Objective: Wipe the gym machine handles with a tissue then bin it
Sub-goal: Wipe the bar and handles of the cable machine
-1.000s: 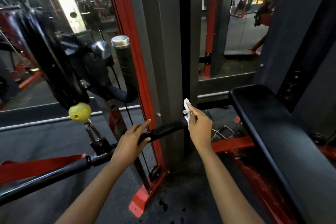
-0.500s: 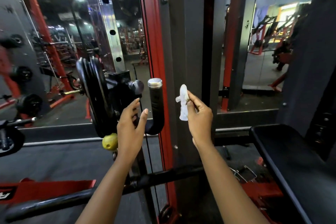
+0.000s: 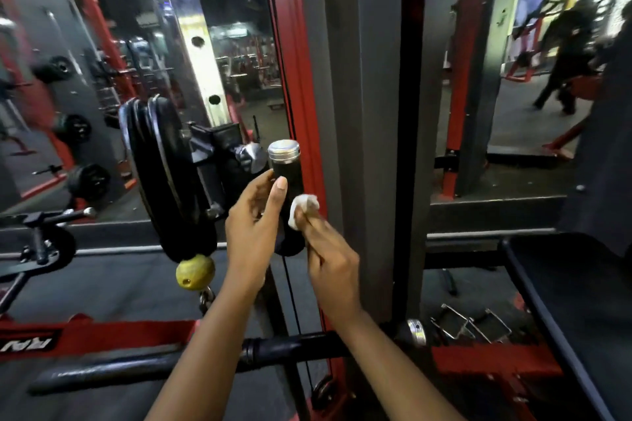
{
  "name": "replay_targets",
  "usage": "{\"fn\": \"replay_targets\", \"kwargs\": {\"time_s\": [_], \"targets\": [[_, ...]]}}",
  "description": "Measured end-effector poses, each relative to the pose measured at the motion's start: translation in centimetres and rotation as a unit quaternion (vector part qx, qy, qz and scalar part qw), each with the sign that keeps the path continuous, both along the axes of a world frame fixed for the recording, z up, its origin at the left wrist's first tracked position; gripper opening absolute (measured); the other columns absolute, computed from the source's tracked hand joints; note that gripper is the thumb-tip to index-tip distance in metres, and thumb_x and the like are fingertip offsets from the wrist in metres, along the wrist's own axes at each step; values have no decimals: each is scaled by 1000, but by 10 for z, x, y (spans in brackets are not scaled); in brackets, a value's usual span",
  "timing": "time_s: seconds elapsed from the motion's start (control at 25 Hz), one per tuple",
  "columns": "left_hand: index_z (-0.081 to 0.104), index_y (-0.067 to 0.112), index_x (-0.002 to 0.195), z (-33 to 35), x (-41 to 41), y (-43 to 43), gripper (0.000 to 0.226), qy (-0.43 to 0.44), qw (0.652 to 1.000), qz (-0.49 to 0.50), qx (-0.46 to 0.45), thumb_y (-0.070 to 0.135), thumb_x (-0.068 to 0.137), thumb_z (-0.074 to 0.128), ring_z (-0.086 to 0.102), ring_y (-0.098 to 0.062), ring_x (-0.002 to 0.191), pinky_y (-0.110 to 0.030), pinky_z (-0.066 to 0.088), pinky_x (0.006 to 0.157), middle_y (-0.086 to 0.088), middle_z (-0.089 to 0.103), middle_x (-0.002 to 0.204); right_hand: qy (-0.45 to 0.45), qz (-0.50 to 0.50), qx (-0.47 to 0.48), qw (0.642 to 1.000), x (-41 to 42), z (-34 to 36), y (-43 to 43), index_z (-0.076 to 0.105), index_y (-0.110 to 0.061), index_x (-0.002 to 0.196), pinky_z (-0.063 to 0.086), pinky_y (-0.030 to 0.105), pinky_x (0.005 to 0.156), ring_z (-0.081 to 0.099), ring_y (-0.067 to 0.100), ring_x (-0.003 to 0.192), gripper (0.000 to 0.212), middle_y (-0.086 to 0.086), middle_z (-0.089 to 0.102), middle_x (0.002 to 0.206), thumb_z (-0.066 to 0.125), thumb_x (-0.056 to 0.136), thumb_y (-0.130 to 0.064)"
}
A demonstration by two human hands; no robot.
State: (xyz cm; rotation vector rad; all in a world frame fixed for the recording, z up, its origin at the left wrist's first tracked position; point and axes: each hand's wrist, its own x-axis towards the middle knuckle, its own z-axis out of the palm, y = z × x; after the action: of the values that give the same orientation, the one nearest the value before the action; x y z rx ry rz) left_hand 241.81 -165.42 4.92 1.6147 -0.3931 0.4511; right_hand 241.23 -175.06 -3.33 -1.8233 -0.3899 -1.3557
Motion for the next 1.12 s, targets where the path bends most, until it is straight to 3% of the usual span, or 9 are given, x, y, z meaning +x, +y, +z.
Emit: {"fn": "replay_targets", "kwargs": {"time_s": [0.16,0.32,0.44,0.64,0.72,0.8,0.88,0.96,1.12], "targets": [[56,48,100,2,-14,-17,26,14,998,56,-11,48,74,57,61,4,101,-36,48,97,19,66,102,80,117,47,989,-3,-18,-33,49,-20,125,44,9,90,54,-6,109,41,-10,56,118,54,86,-6],[60,31,114,1,-20,-39,40,17,990,136,-40,43,77,59,61,-6,107,-39,47,99,7,67,110,128,233,151,952,21,51,-49,56,-14,121,40,0,79,53,-21,93,35,-10,61,113,55,88,-3],[59,38,102,3,-23,-50,19,19,982,182,-53,30,85,58,62,2,98,-30,49,94,12,66,102,126,284,112,944,26,66,-37,55,-9,124,41,1,70,58,-8,88,37,-4,65,103,50,89,2],[57,45,95,4,-23,-58,25,28,966,255,-24,26,82,66,64,7,86,-33,50,91,11,64,96,176,302,71,934,30,5,-40,55,-12,126,41,3,68,54,-3,72,40,4,68,92,52,89,2],[60,43,99,4,-23,-56,30,29,965,261,-8,24,79,70,66,-6,95,-39,50,93,0,68,99,205,326,60,921,33,-12,-46,61,-14,119,42,3,76,56,-5,82,33,4,70,98,53,89,-1],[60,35,108,1,-23,-55,36,30,963,266,13,20,77,71,66,-14,100,-40,50,94,-7,69,102,273,372,48,886,42,-20,-56,63,-26,113,49,19,87,60,-4,93,29,-5,69,102,55,90,-9],[57,27,116,1,-22,-57,43,26,960,279,16,12,78,70,66,-13,98,-36,52,93,-5,70,101,277,383,29,881,54,-11,-65,60,-33,116,52,34,88,63,4,97,31,-5,69,104,57,90,-16],[55,24,120,0,-21,-58,47,22,958,287,19,9,78,70,67,-10,97,-30,53,90,0,69,100,222,399,55,888,63,13,-66,57,-33,121,54,31,84,64,6,97,34,-6,69,106,56,91,-15],[54,21,123,-11,-22,-56,52,27,953,301,26,13,75,71,66,-13,100,-26,52,85,-4,70,102,179,418,74,888,50,20,-54,53,-14,126,48,12,84,60,-2,95,42,-7,61,110,50,88,5]]}}
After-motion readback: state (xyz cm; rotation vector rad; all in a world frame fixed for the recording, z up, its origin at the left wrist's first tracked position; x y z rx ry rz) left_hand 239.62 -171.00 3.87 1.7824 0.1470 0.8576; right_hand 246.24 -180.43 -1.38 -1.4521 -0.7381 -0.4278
